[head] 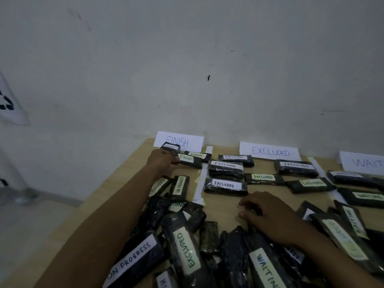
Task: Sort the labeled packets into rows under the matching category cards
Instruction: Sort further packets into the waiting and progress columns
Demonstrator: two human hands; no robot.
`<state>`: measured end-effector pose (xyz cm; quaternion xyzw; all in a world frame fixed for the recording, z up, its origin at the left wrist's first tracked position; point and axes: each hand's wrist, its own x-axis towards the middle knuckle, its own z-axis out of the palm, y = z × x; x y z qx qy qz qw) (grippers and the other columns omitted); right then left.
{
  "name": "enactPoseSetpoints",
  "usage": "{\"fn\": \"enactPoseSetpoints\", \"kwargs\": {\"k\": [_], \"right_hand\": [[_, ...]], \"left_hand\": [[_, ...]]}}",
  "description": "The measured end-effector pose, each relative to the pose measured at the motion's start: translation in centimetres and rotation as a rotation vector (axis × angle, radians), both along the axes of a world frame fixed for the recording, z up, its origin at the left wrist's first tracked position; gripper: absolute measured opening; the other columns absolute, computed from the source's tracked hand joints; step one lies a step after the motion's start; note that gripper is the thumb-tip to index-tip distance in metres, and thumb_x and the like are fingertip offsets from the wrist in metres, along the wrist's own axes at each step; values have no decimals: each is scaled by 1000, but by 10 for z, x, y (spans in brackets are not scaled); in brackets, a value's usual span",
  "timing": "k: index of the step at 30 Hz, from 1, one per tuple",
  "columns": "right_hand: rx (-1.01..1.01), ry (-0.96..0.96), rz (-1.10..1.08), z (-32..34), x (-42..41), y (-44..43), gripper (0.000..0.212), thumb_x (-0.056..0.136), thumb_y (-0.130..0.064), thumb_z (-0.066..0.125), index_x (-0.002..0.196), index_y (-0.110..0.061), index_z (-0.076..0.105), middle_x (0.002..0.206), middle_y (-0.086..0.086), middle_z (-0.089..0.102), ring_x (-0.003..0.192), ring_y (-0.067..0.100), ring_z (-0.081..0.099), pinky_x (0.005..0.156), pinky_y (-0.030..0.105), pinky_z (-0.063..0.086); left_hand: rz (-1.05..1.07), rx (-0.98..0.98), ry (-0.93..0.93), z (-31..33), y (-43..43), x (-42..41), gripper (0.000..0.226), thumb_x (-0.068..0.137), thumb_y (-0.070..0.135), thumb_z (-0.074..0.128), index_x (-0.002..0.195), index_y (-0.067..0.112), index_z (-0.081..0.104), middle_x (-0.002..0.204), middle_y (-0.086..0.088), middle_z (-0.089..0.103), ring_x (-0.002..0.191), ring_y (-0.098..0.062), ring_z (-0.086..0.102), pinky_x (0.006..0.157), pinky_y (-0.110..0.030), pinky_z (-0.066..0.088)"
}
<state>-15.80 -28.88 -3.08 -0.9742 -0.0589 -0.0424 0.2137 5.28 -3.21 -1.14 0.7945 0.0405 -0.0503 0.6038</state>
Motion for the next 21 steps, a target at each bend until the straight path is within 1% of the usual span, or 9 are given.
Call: {"fn": "enactPoseSetpoints", "kwargs": {"k": [2,4,8,11,12,15,16,19,21], "right_hand": [[-5,0,-2,0,1,0,26,90,-51,53,113,-39,54,94,-25,47,93,-5,42,79,20,39],[-5,-8,-7,-1,2,0,26,89,-50,54,112,-39,55,93,-25,47,92,-7,41,77,18,38],[-5,-12,-11,-3,2,1,26,89,-50,55,112,-38,56,92,-24,48,92,-12,39,71,12,32],[-9,-2,-11,-3,1,1,26,89,-51,53,113,-40,55,93,-25,48,93,-12,39,71,12,32],[-12,-2,-11,-3,2,1,26,89,-51,53,113,-40,55,93,-25,48,93,-12,39,71,12,32],[-10,2,-11,-3,1,1,27,89,-52,53,113,-40,54,93,-25,48,93,-13,39,71,12,32],[-9,0,-10,-3,1,1,27,89,-52,53,113,-40,54,93,-25,47,92,-13,38,71,12,32],[-4,-3,-10,-2,0,1,26,89,-51,53,112,-40,55,91,-25,47,92,-13,38,69,11,31],[5,-8,-7,-3,0,1,26,89,-51,53,112,-39,55,91,-25,47,92,-13,38,69,11,31]], "left_hand": [[-17,23,44,-10,0,12,16,66,12,80,78,8,70,84,-11,74,82,-29,71,76,-42,58],[-19,22,87,-18,3,19,27,59,13,78,83,3,68,81,-15,73,77,-31,71,77,-50,58],[-5,-45,133,2,0,-5,25,70,-1,65,94,-7,63,78,-18,69,57,-28,65,52,-31,53],[-18,-28,147,5,0,-9,15,77,-5,60,92,-5,62,72,-16,65,42,-20,61,38,-21,47],[-36,-11,147,5,-1,-9,13,77,-4,61,91,-4,62,74,-16,66,44,-21,62,39,-22,48],[-67,90,131,3,-4,-8,13,75,5,69,85,0,64,85,-16,70,65,-26,68,58,-31,56],[-76,159,112,1,-5,-6,16,73,8,72,85,1,65,84,-14,70,65,-24,69,60,-30,57],[-84,373,28,-1,-5,-5,16,72,17,78,84,9,71,75,-2,67,53,-10,64,48,-20,49],[-79,354,9,-2,-3,-8,16,73,19,79,82,12,67,81,-3,66,65,-13,62,56,-24,49]]}}
